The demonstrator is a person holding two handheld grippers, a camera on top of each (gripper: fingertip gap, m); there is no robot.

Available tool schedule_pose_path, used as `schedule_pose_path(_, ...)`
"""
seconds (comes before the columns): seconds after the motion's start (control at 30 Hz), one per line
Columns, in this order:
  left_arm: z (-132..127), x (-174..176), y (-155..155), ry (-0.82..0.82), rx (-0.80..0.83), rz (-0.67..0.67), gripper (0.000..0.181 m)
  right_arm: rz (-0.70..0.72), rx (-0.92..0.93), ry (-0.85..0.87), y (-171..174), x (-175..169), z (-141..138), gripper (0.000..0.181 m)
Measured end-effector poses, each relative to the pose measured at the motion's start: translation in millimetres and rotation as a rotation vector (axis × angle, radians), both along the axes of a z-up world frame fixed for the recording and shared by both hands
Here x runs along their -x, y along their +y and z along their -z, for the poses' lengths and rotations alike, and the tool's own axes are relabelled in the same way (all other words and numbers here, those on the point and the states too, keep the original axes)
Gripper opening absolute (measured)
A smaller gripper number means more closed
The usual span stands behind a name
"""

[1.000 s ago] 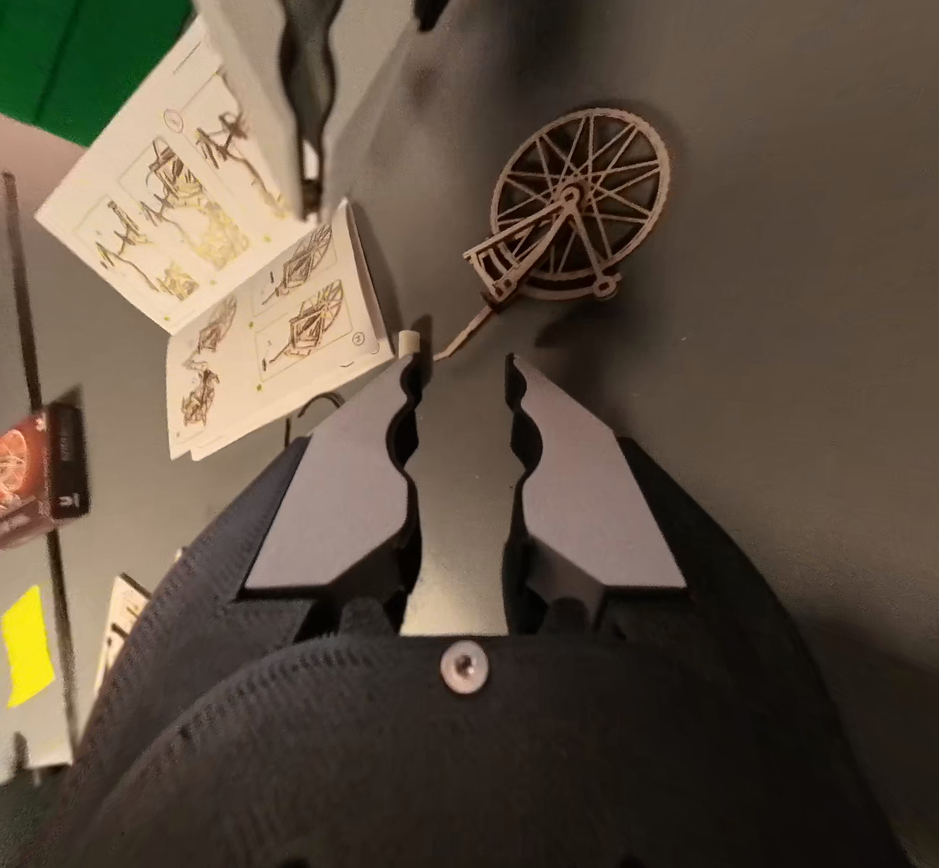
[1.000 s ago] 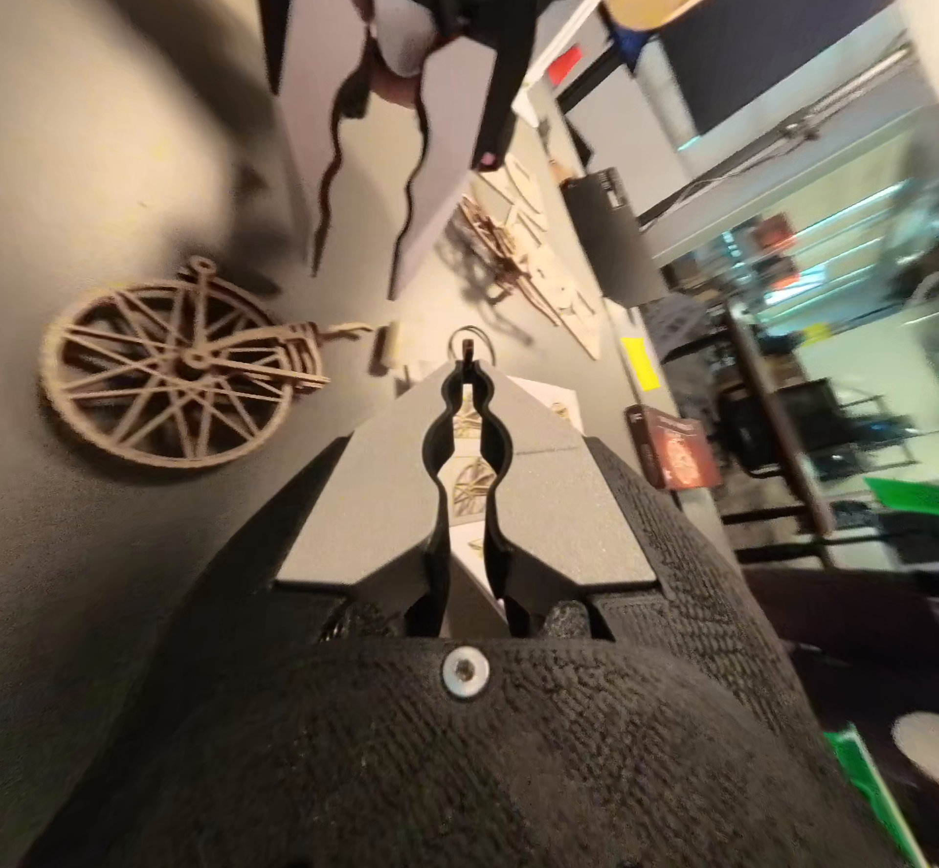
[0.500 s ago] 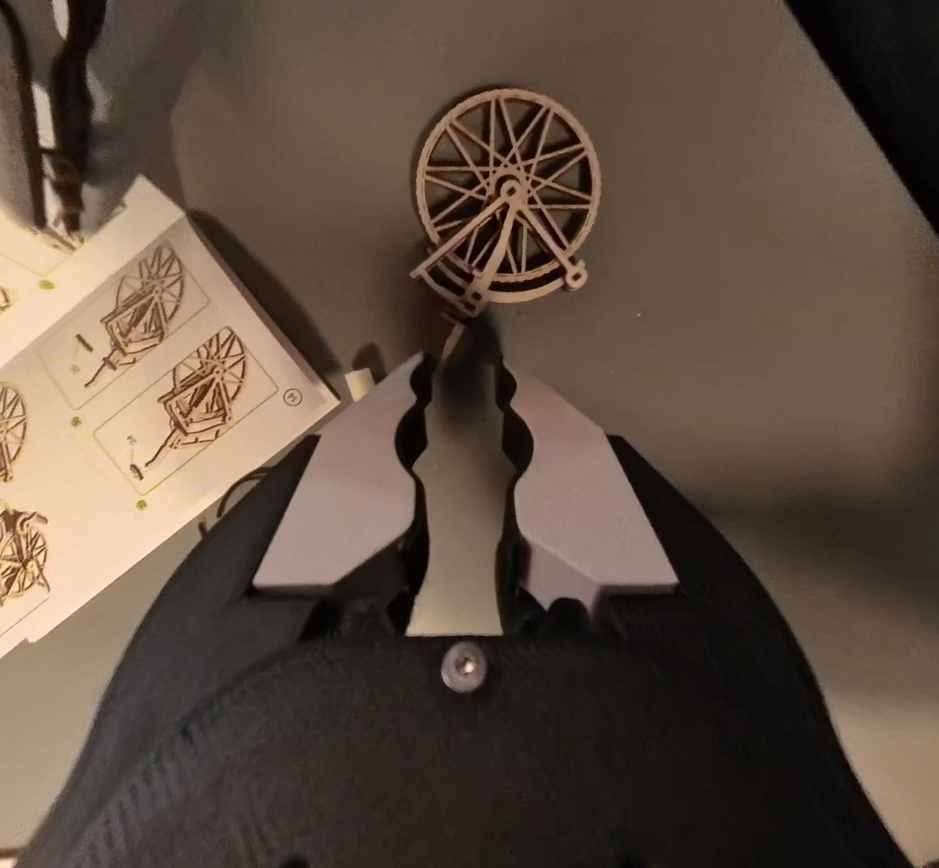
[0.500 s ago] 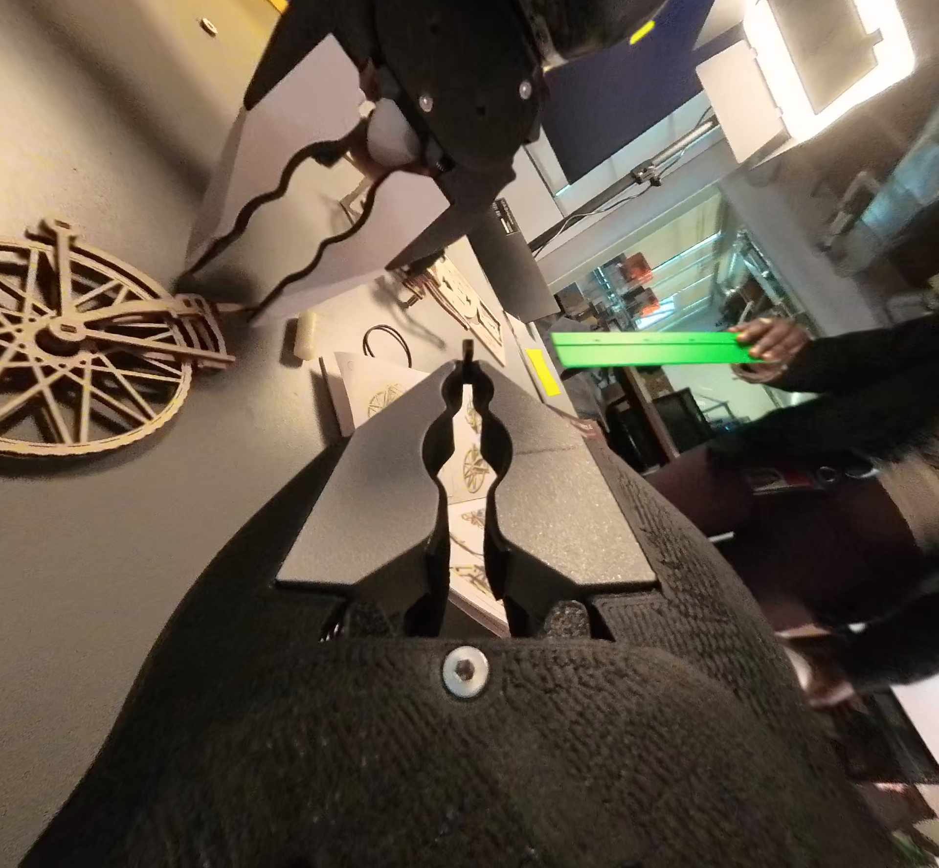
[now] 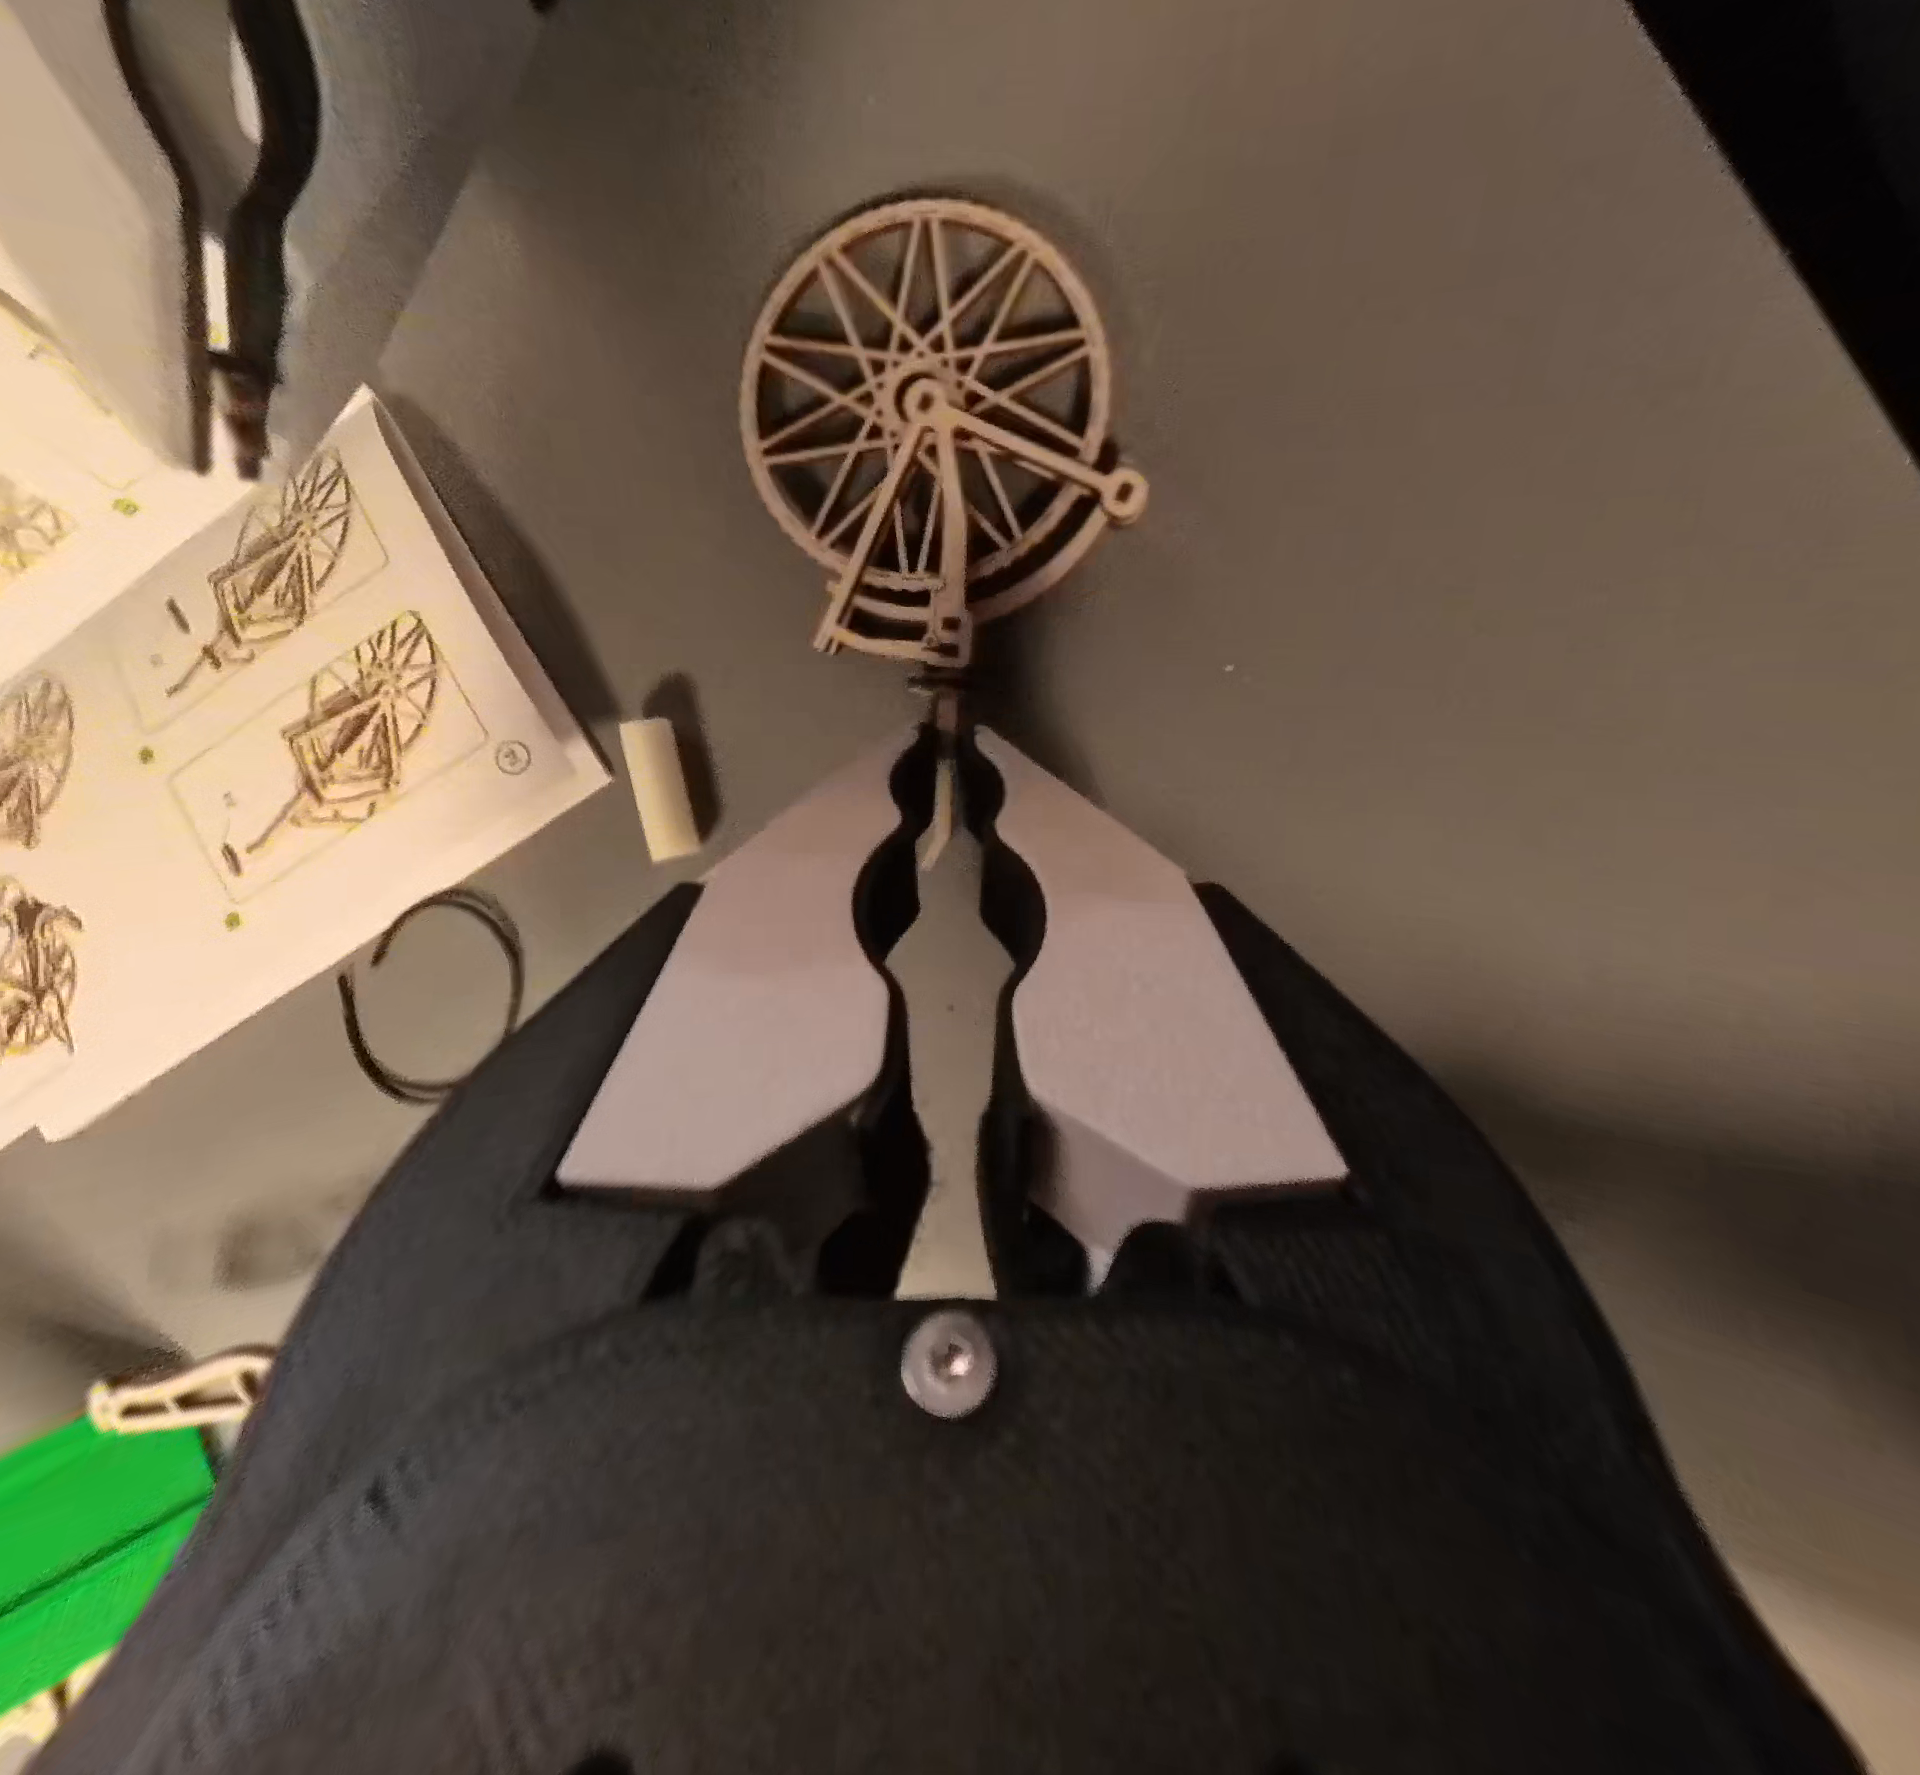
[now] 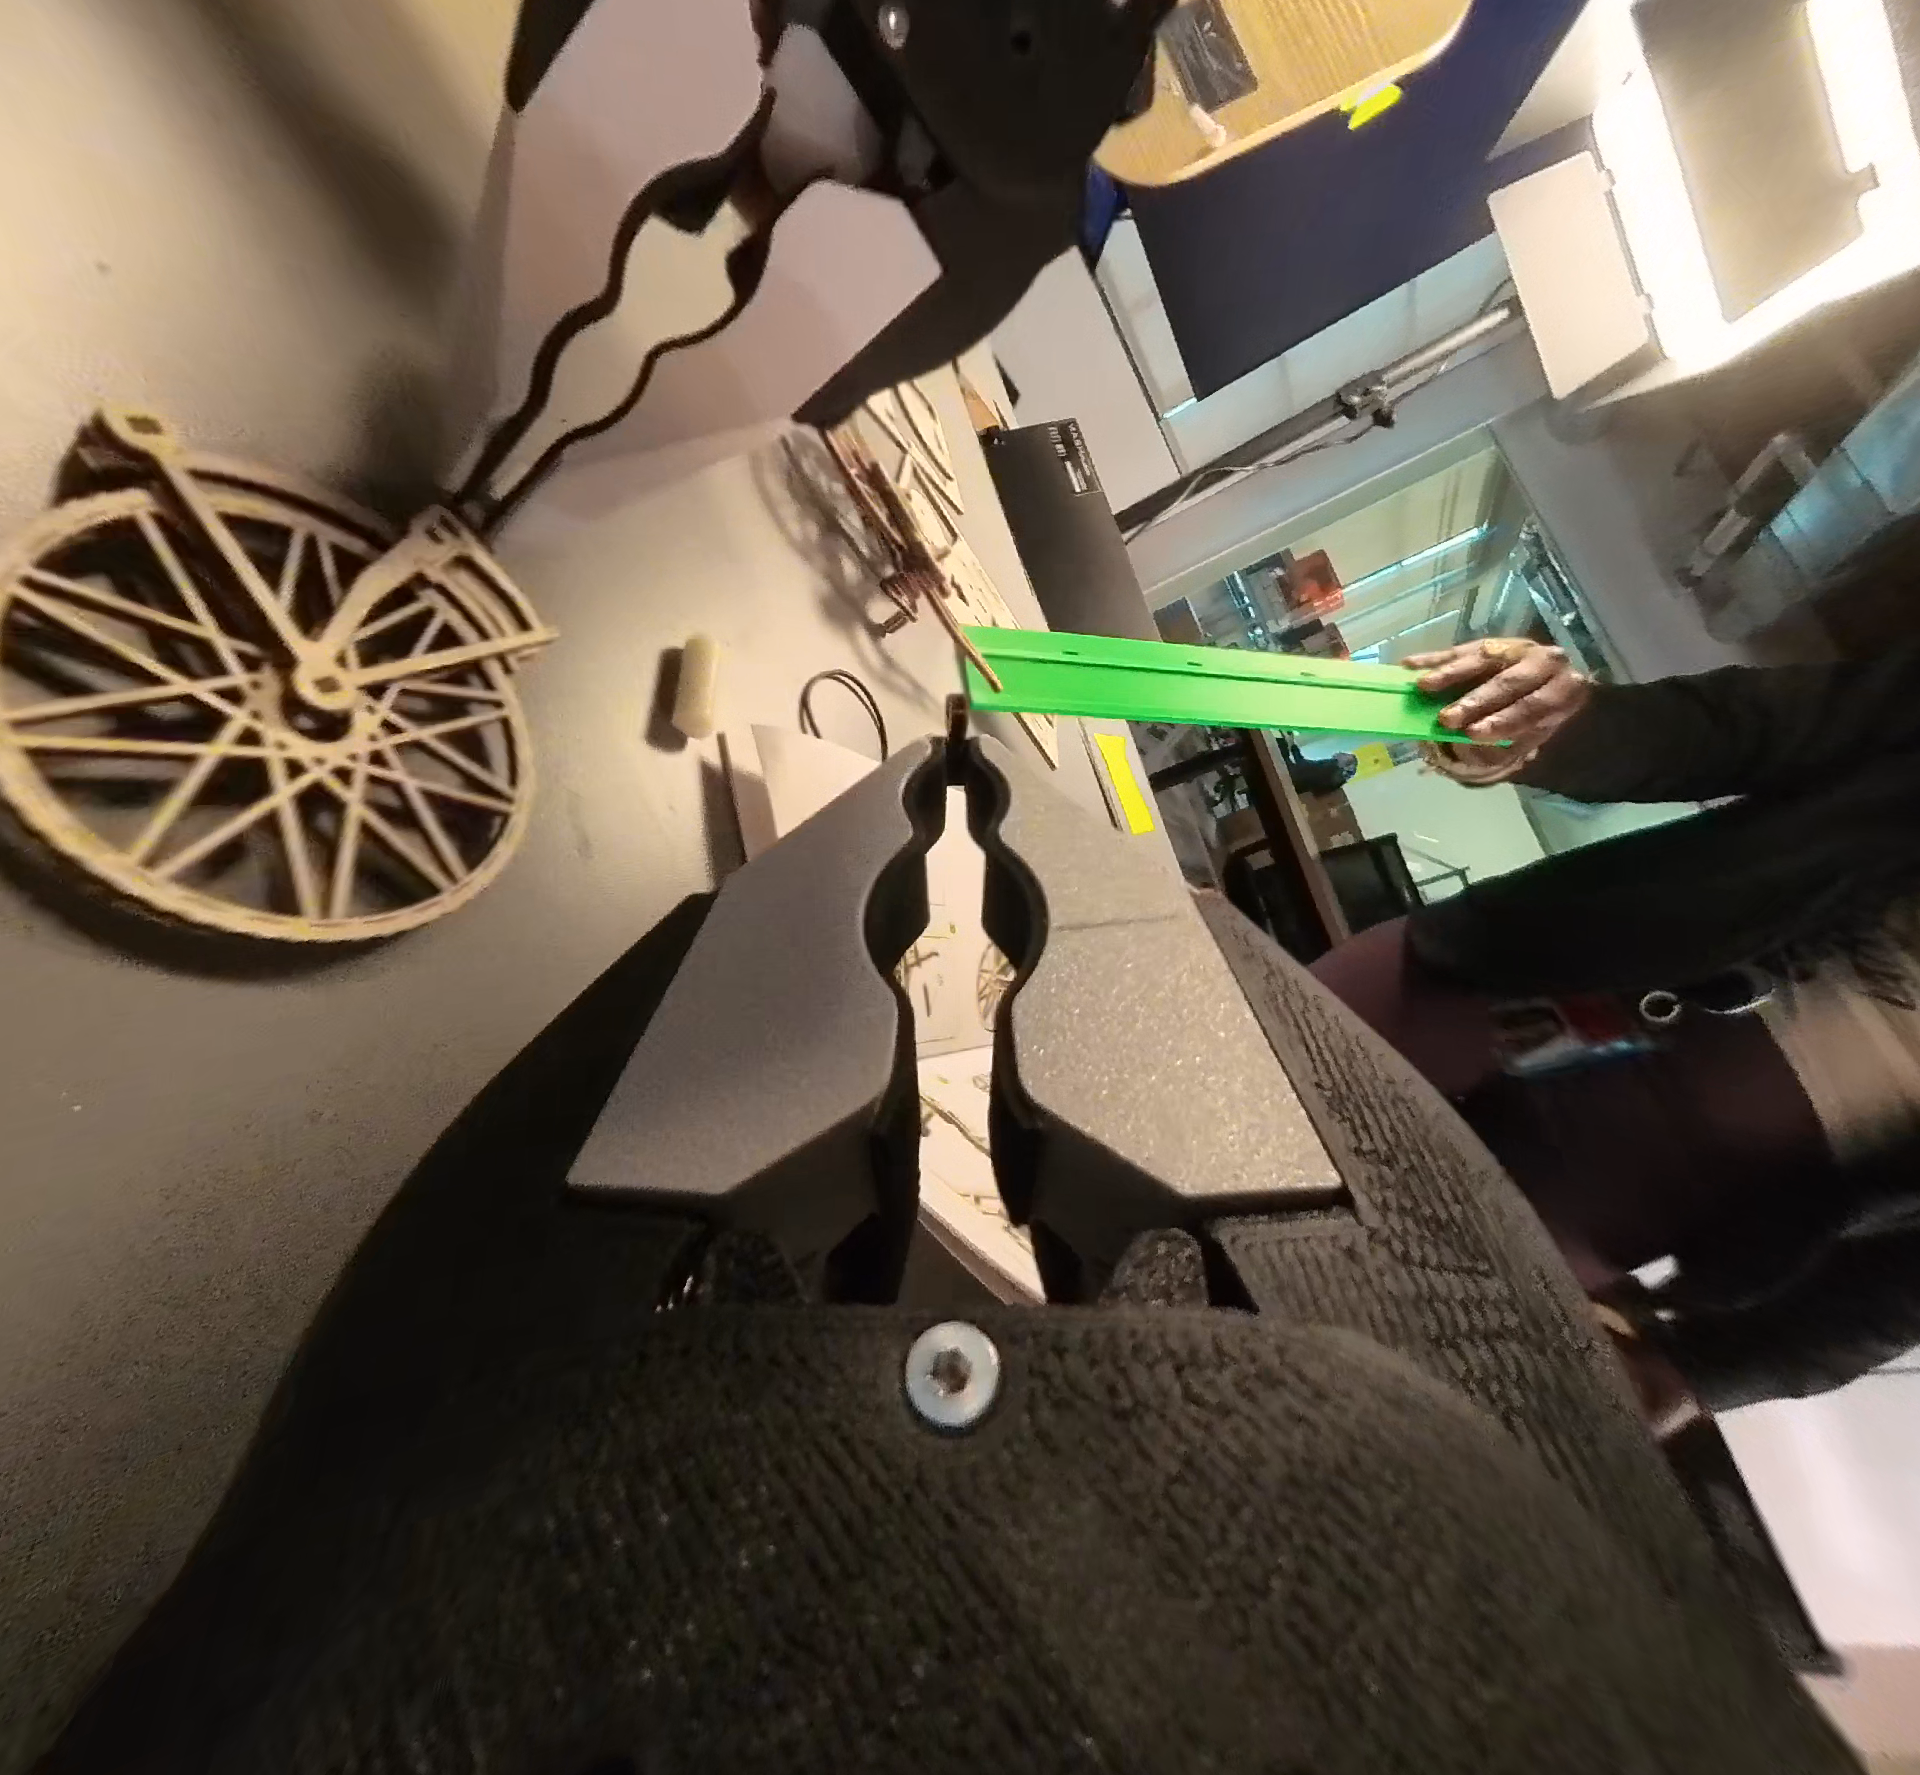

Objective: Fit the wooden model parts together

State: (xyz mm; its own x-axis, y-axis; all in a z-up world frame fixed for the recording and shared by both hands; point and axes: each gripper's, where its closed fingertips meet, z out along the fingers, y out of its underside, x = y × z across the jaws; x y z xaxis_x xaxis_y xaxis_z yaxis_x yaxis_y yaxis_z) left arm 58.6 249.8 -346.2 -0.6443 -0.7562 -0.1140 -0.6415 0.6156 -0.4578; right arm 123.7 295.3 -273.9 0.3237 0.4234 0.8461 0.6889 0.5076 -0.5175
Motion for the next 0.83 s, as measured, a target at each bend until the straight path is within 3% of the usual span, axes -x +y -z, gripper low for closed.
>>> schedule_pose_path(0.23,-20,15,-8,-0.199,0.143,-0.19,0.003,-0.004,-0.086,-0.108,-5,13,9,0.0)
schedule_pose_path(0.4,-17,31,-13,-0.222,0.206,-0.263,0.003,-0.014,-0.11,-0.101,-8,22,9,0.0)
schedule_pose_path(0.6,-20,37,-18,-0.235,0.241,-0.285,0.003,-0.044,-0.187,-0.159,-11,37,10,0.0)
schedule_pose_path(0.83,-40,36,-35,-0.326,0.414,-0.207,0.003,-0.122,-0.251,-0.216,-20,46,13,0.0)
